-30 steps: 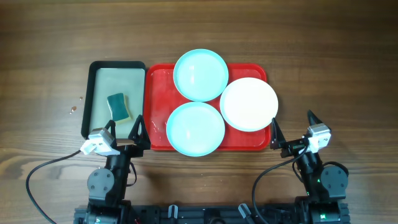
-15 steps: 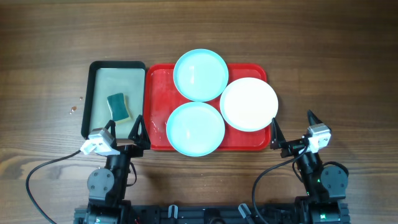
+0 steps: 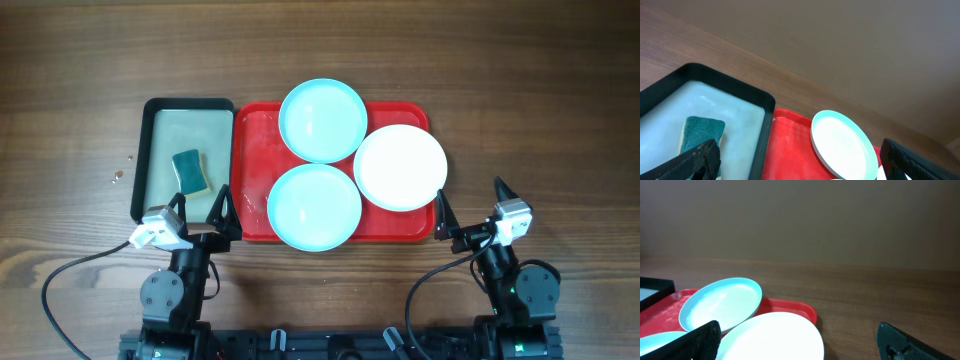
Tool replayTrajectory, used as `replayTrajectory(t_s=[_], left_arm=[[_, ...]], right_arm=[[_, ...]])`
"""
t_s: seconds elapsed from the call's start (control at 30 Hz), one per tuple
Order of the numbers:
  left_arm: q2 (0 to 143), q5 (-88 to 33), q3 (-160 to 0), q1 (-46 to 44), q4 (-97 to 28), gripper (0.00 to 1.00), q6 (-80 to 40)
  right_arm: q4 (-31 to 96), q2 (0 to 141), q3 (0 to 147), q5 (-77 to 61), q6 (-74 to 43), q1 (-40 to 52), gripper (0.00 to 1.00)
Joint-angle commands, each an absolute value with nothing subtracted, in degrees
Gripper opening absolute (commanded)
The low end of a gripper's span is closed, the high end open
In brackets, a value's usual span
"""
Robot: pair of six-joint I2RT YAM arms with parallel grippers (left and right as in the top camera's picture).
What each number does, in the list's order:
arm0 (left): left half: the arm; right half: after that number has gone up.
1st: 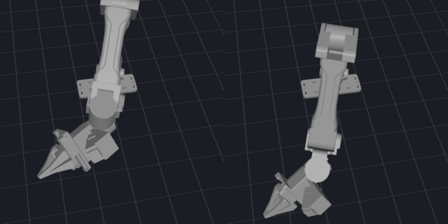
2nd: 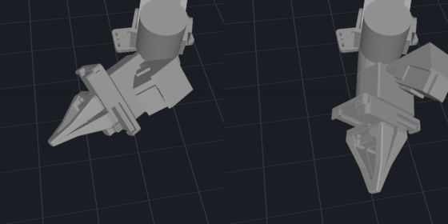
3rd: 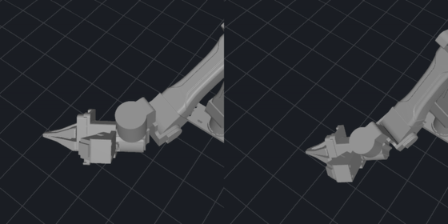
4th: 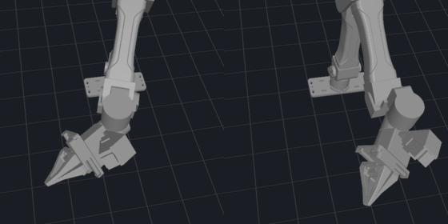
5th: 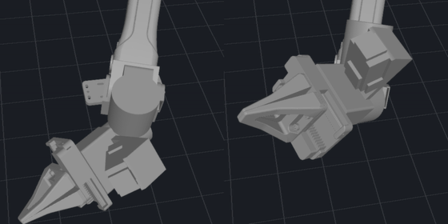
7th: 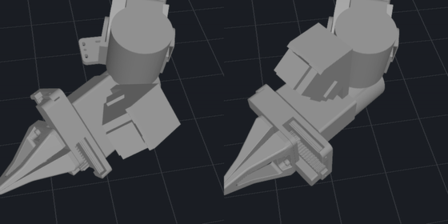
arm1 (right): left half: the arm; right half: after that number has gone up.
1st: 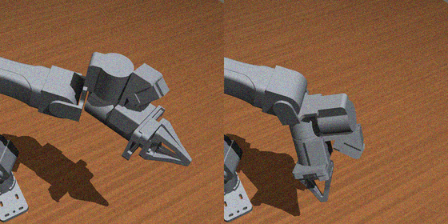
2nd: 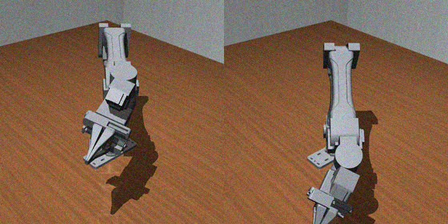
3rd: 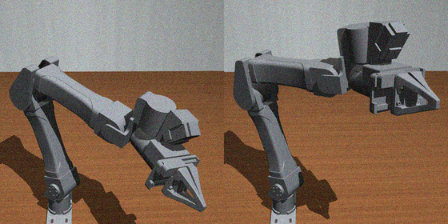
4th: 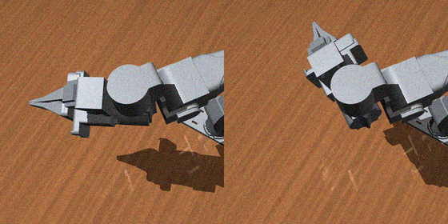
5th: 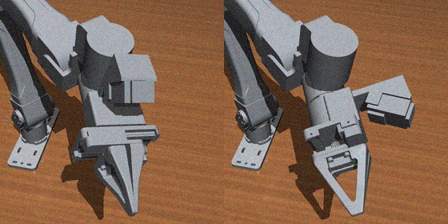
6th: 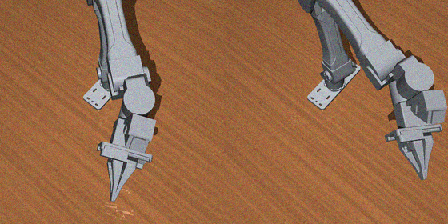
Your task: Clean dirty plates on tray and stack at the side
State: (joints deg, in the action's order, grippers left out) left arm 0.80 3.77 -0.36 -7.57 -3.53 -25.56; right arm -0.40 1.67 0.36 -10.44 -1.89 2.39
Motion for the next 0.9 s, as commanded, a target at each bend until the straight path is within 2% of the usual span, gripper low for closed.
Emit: replayTrajectory(t_s=[0.0,0.17,0.27,0.4,0.5,0.73,0.87], left_arm=[[0.82,4.14,-0.34,-7.88,-3.75,1.00,-24.23],[0.82,7.25,-0.34,-7.88,-3.42,1.00,-24.21],[0.82,9.69,-0.34,-7.88,-3.25,1.00,-24.23],[0.82,9.65,-0.34,-7.88,-3.05,1.00,-24.47],[0.82,2.66,-0.34,-7.88,-2.70,1.00,-24.43],[0.86,-1.96,-1.19,-7.88,-1.13,1.00,-24.47],[2.46,-3.18,-11.88,-7.88,-11.44,1.00,-25.76]], right_arm=[[-0.75,2.04,0.30,-10.09,-1.61,2.72,1.00],[-0.80,2.04,0.30,-12.16,-2.66,2.72,1.00],[-0.86,2.04,0.30,-12.25,-13.32,2.72,1.00],[-0.84,2.07,0.30,-11.84,-14.11,2.72,1.00],[-0.86,2.07,0.30,-12.16,-17.37,2.72,1.00],[0.40,2.07,2.46,-19.59,-17.58,2.72,1.00],[4.78,3.29,10.17,-19.57,-17.28,2.72,1.00]])
